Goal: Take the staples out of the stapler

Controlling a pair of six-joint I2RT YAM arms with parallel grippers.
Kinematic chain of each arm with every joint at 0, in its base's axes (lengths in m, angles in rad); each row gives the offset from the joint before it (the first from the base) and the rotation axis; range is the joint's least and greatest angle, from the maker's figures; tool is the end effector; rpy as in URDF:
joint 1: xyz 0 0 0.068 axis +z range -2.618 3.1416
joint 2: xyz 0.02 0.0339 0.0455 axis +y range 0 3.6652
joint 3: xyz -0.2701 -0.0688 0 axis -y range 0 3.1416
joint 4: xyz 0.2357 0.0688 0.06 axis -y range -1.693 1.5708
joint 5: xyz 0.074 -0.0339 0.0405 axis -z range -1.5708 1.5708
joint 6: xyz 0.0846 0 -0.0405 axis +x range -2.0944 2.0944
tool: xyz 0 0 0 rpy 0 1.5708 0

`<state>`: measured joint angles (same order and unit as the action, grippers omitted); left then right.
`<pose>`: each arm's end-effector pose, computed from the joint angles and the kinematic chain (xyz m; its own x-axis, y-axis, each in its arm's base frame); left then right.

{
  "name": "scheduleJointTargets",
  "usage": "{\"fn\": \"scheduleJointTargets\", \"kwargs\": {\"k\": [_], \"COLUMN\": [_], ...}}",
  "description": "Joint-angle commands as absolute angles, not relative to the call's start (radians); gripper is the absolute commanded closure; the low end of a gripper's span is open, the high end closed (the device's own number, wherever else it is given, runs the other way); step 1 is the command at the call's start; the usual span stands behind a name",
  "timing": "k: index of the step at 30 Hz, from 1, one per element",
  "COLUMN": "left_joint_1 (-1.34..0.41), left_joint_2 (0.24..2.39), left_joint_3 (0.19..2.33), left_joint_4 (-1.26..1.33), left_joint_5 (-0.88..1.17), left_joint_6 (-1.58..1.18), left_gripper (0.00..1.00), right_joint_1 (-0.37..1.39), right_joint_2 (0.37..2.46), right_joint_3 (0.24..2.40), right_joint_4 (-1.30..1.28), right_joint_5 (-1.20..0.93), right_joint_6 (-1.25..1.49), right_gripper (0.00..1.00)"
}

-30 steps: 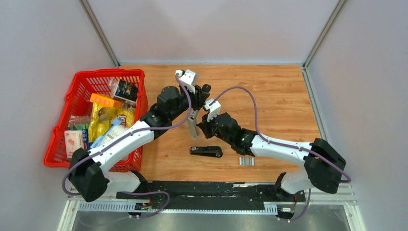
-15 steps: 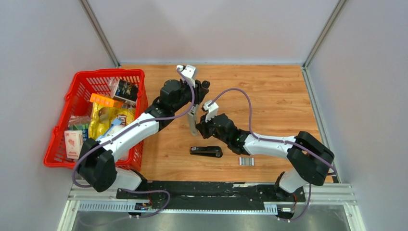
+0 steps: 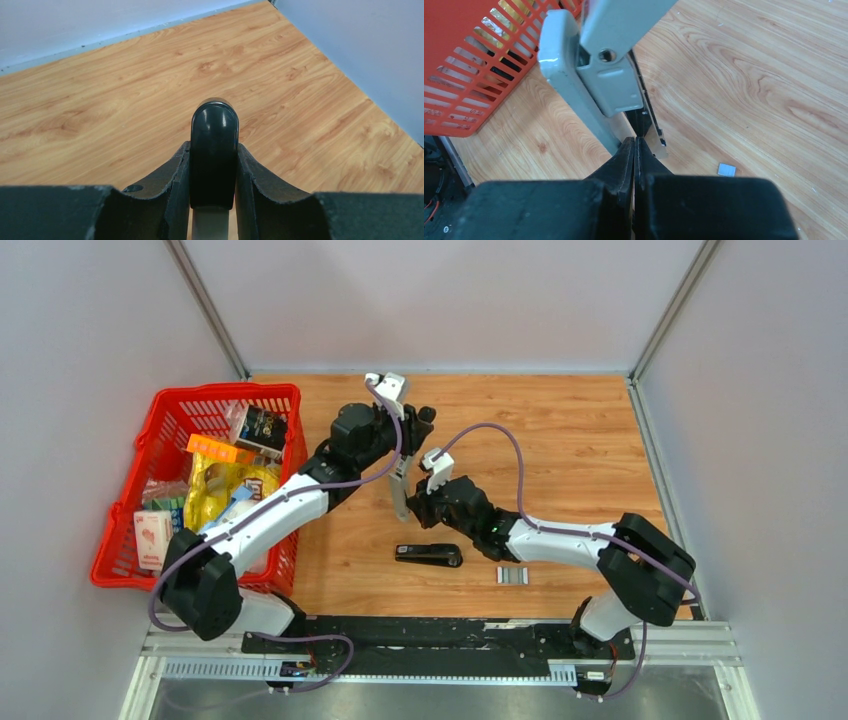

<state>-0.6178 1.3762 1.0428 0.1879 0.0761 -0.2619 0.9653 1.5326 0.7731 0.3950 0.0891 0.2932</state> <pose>0.2953 -0.2177 0.3351 -0.2796 -0.1180 -0.9528 0.5865 0.7647 -0.2668 0.2167 0.2998 0.2082 -0.4173 -0.0970 -0.9036 -0.6801 0.6929 0.2397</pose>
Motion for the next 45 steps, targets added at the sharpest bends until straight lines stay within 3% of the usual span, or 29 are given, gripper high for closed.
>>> {"fn": "scheduleJointTargets", "kwargs": {"k": [1,19,27,39,45], "left_joint_1": [-0.620,-0.621,-0.620,-0.620,-0.621], "left_joint_2": [1.286,1.042,0.979,0.979,0.982], "left_joint_3": [1.106,1.054,1.052,1.081,1.091], "left_joint_4": [0.235,0.005,-0.025,-0.032,-0.043], "left_joint_5": [0.133,0.109,0.083,0.086,0.097], "left_joint_6": [-0.325,-0.287,-0.287,-0.311,-0.319], "left_gripper": [1.00,1.00,1.00,1.00,1.00], "right_joint_1": [0.968,0.969,0.979,1.031,1.066], "right_joint_2": [1.474,1.197,1.140,1.227,1.318], "right_joint_3": [0.816,0.900,0.942,0.844,0.836], "right_joint_4": [0.356,-0.039,-0.225,-0.009,0.073], "right_joint_5": [0.120,0.296,0.143,-0.115,-0.039], "right_joint_6": [0.281,0.224,0.314,0.508,0.541], "right_gripper": [1.00,1.00,1.00,1.00,1.00]}}
